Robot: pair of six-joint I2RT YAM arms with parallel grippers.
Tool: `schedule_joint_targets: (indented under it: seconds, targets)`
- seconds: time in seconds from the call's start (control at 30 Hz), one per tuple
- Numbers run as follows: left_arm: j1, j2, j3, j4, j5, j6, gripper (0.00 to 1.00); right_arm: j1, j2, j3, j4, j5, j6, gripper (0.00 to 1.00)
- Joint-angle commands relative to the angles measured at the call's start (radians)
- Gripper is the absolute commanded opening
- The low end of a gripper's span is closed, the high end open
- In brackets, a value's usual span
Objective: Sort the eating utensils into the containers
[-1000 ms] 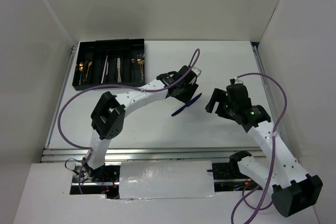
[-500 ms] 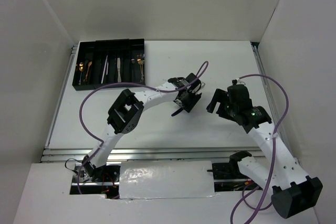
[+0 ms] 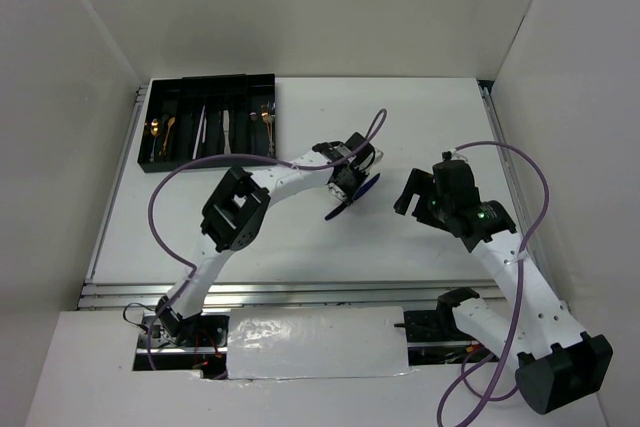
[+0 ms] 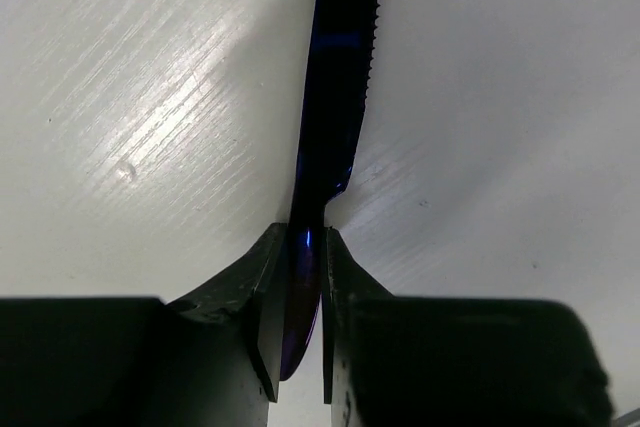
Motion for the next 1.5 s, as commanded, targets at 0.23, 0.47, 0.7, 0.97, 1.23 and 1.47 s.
schedule_joint_targets:
  seconds: [0.23,0.47,0.7,0.97,1.23,1.47]
  targets:
    - [0.067,-0.081,-0.028,-0.045,0.048,0.003,0.00,-0.017,0.002,0.005,0.017,0.005,-0.017,0.89]
    - [0.098,-0.187,-0.059,-0.035,0.089,-0.006,0.00,-0.017,0.025,0.009,0.031,-0.004,-0.015,0.89]
    - [0.188,-0.325,-0.093,-0.052,0.130,-0.014,0.00,-0.017,0.030,0.037,0.040,-0.006,-0.011,0.90]
    - [0.403,-0.450,-0.065,-0.143,0.112,-0.061,0.00,-0.017,0.027,0.055,0.029,-0.003,-0.014,0.89]
    - [0.636,-0.424,-0.063,-0.140,-0.014,-0.115,0.00,-0.020,0.050,0.052,0.035,-0.021,-0.014,0.89]
    - [0.730,-0.260,0.047,-0.075,-0.015,-0.163,0.00,-0.017,0.085,0.067,0.037,-0.026,-0.001,0.89]
